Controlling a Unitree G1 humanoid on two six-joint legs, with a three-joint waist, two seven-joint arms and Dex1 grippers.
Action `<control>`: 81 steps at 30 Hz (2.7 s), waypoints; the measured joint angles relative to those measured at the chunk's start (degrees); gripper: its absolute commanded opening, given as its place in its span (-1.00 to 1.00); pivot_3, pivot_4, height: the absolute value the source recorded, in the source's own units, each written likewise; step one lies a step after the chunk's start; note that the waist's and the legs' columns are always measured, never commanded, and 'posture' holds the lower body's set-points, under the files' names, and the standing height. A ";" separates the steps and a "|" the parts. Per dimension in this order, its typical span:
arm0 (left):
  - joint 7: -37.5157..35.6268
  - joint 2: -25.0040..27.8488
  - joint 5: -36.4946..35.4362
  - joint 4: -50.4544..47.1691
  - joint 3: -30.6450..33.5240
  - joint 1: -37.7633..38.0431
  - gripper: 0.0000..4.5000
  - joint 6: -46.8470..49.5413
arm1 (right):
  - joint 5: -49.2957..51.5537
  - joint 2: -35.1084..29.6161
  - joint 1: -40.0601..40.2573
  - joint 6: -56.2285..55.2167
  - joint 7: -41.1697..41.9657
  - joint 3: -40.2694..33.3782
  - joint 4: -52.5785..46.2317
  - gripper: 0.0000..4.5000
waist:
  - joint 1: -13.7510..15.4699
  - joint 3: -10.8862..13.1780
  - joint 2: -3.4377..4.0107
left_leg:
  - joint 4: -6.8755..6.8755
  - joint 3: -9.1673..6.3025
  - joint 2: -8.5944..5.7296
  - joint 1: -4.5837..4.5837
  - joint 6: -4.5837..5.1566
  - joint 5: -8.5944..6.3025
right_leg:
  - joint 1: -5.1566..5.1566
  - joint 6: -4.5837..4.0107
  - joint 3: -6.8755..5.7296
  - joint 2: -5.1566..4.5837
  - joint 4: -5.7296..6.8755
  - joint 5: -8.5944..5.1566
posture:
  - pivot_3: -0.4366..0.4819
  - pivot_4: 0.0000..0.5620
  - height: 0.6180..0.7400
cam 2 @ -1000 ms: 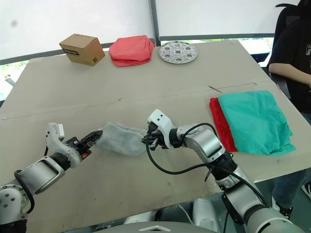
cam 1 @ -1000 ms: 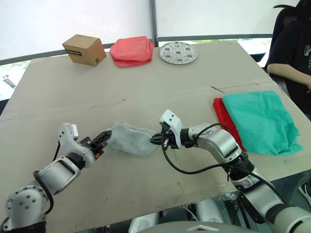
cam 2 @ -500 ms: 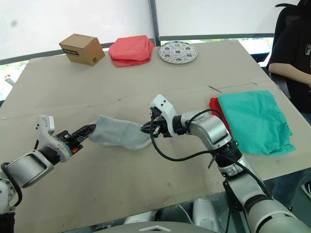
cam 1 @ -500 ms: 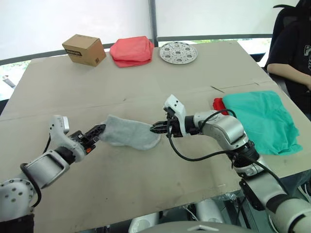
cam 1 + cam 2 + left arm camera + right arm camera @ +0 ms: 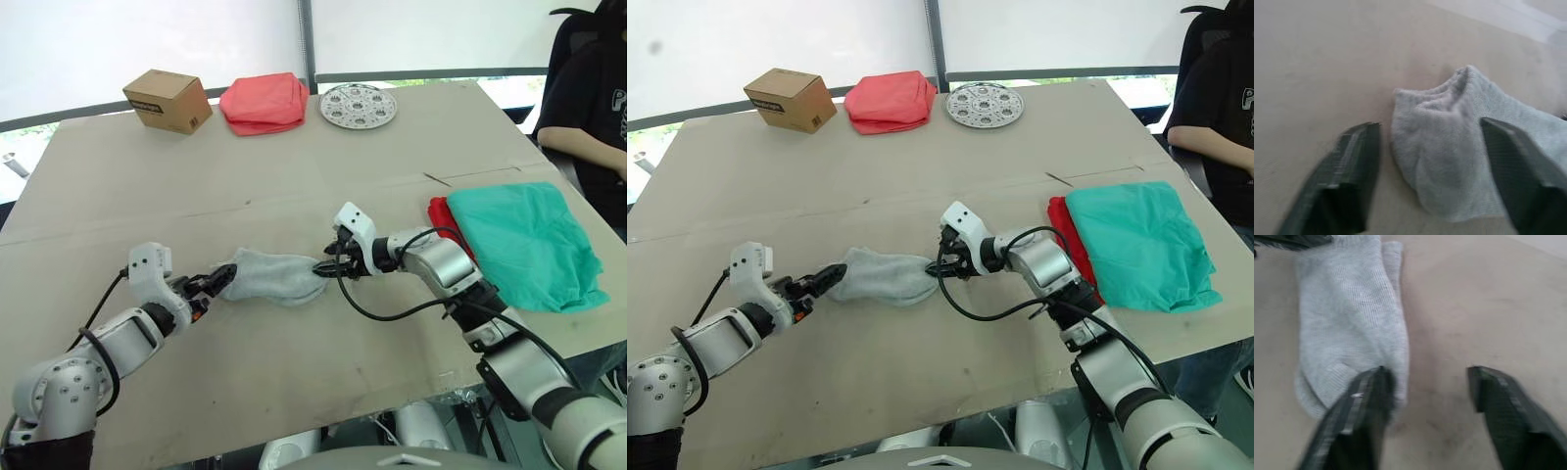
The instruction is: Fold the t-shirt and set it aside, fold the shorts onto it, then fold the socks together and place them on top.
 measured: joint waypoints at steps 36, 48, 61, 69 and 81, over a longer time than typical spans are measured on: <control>-48.16 4.45 44.82 26.77 -16.73 -13.69 -0.99 -29.56 | 9.65 -14.31 25.59 -11.03 1.78 -11.76 -40.79 1.00 | 0.39 -0.05 0.16 | -0.05 -0.11 0.12 -0.01 0.26 -0.13 | 0.19 0.20 -0.19 -0.02 -0.37 0.09 | -0.05 -0.47 1.00; -41.56 15.77 67.54 32.41 -17.92 -23.14 -0.99 -45.07 | 9.15 -13.19 24.39 -14.19 1.32 -11.24 -38.31 1.00 | 0.63 0.04 0.05 | 0.04 -0.26 0.07 -0.43 0.22 -0.11 | -0.04 0.19 -0.37 -0.08 -0.46 0.12 | -0.05 -0.47 1.00; -32.31 13.14 92.60 8.74 -29.30 -21.60 -0.99 -37.47 | 9.38 -13.20 25.02 -14.53 -0.13 -11.80 -38.21 1.00 | 0.18 0.03 0.04 | 0.05 -0.19 0.08 -0.37 0.25 -0.12 | 0.01 0.20 -0.30 0.06 -0.40 0.12 | -0.05 -0.47 1.00; -28.48 6.88 94.53 3.05 -28.04 -13.87 -0.99 -39.95 | 9.43 -14.33 28.10 -14.20 -1.58 -13.09 -40.12 1.00 | 0.49 0.01 0.02 | 0.16 -0.24 0.10 -0.38 0.27 -0.12 | 0.06 0.21 -0.34 0.00 -0.38 0.13 | -0.05 -0.47 1.00; -18.60 17.17 100.76 24.95 -24.67 -25.73 -0.99 -56.10 | 9.87 -15.06 28.27 -13.44 -1.58 -13.15 -40.57 1.00 | 0.38 -0.02 -0.02 | 0.18 -0.27 0.01 -0.37 0.24 -0.11 | 0.05 0.22 -0.38 0.00 -0.35 0.14 | -0.05 -0.47 1.00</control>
